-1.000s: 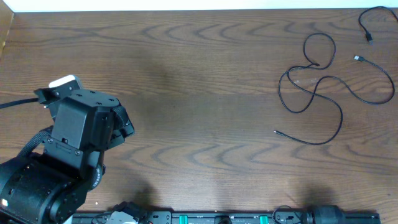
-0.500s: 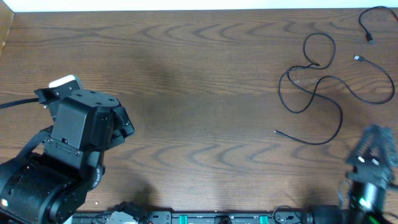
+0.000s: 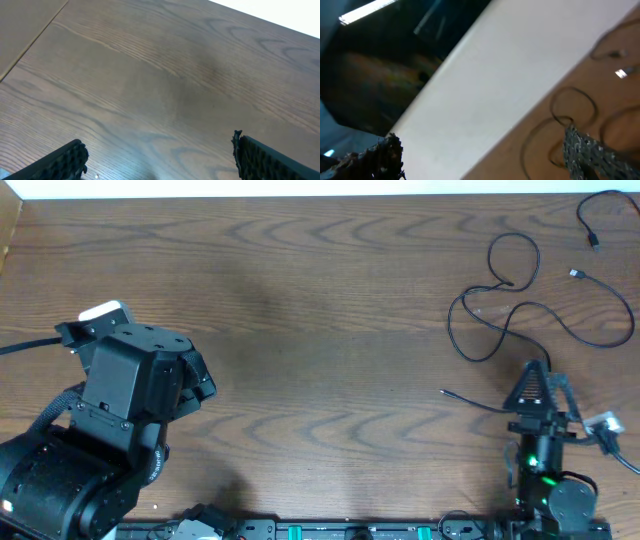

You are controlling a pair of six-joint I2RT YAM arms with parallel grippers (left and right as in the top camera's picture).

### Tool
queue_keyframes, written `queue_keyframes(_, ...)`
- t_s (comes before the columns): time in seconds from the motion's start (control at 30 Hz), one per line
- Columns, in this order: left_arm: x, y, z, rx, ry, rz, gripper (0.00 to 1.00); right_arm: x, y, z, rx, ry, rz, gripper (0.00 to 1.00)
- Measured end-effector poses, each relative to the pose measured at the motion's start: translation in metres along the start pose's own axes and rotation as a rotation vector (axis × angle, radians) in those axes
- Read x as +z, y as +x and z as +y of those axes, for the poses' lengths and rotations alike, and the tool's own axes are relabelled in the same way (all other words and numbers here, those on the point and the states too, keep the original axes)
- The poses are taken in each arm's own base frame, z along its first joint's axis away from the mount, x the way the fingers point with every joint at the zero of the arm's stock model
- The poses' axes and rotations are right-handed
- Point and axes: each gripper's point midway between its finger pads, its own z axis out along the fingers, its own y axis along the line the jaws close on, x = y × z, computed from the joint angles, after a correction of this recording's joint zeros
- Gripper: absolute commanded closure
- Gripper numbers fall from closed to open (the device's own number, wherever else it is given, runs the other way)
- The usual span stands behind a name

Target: Untangle cables

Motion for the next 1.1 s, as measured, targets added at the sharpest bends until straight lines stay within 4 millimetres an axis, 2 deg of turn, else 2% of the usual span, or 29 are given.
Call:
queue_keyframes(0.07,0.000,0.000,0.000,0.000,0.000,0.000,0.05,0.000,0.009,-0.010,-0.010,0.024,0.022,0.01)
queue_keyframes(0.2,0.000,0.000,0.000,0.000,0.000,0.000,0.05,0.000,0.012,-0.015,-0.034,0.043,0.034,0.01)
queue_keyframes(0.37,0.000,0.000,0.000,0.000,0.000,0.000,0.05,-0.006,0.037,-0.050,-0.076,0.186,0.140,0.01)
queue_keyframes(0.9,0.000,0.000,0.000,0.000,0.000,0.001,0.05,-0.006,0.038,-0.051,-0.093,0.192,0.146,0.01)
queue_keyframes(1.1,0.000,0.000,0.000,0.001,-0.001,0.001,0.05,-0.006,0.037,-0.052,-0.239,0.187,0.155,0.01)
